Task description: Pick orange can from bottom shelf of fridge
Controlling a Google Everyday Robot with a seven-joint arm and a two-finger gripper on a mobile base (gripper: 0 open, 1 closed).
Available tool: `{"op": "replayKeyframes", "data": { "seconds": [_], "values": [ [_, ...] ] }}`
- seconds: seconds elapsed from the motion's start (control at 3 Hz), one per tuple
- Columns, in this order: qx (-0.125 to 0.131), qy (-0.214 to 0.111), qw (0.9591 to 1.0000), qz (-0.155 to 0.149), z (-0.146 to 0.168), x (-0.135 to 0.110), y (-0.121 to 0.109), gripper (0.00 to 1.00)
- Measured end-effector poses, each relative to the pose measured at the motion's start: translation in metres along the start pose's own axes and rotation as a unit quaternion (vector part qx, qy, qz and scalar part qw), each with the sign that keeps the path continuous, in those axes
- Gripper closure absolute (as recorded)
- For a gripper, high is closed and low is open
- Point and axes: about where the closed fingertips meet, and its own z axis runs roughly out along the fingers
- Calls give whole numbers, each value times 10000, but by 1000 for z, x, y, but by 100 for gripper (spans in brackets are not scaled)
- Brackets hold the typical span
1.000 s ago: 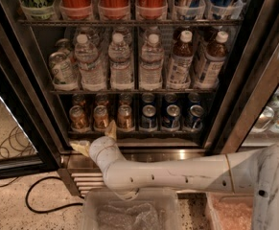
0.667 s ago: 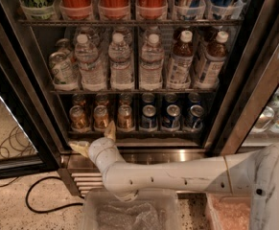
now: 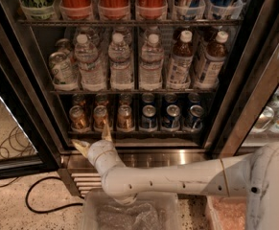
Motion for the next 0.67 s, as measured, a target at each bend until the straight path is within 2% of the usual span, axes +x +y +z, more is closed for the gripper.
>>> {"op": "replayKeyframes", "data": {
  "seconds": [0.33,0.67],
  "values": [
    [48,-45,10000,-38,2,0,0,34],
    [177,-85,9998,-77,8,-3,-7,34]
  ]
}}
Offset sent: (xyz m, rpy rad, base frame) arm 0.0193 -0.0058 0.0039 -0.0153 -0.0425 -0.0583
